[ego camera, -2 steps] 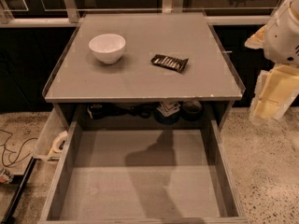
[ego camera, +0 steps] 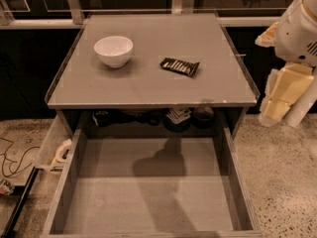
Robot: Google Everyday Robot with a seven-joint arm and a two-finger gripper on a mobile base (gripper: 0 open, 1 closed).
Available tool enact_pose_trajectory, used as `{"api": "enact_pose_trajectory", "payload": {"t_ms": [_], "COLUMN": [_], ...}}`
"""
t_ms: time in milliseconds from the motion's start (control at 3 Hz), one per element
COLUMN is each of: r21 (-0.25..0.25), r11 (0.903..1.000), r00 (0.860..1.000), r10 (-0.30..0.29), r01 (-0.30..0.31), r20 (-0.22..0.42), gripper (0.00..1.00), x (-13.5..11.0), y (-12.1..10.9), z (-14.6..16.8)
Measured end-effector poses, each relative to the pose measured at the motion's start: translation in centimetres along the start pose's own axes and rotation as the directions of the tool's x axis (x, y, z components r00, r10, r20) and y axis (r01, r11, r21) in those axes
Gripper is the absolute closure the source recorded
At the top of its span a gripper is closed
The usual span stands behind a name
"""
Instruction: Place rxbar chocolate into top drawer
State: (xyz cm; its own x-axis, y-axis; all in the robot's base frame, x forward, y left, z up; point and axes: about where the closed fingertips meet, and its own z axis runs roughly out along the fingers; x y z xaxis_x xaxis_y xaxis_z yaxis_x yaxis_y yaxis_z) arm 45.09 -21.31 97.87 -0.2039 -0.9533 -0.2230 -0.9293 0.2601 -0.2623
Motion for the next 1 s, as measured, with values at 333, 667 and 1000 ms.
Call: {"api": "enact_pose_trajectory", "payload": {"t_ms": [333, 667, 1000], "r21": [0.033, 0.056, 0.057], "r11": [0.9994, 0.9983, 0.9983], "r00": [0.998, 0.99, 0.979], "r10": [-0.014, -0.021, -0.018], "r01": [0.012, 0.013, 0.007], "r20": [0.067, 0.138, 0.203], "gripper": [0.0, 0.0, 0.0], "x": [-1.4, -2.3, -2.9], "y": [-3.2, -6.6, -9.7], "z": [1.1, 2.7, 4.5]}}
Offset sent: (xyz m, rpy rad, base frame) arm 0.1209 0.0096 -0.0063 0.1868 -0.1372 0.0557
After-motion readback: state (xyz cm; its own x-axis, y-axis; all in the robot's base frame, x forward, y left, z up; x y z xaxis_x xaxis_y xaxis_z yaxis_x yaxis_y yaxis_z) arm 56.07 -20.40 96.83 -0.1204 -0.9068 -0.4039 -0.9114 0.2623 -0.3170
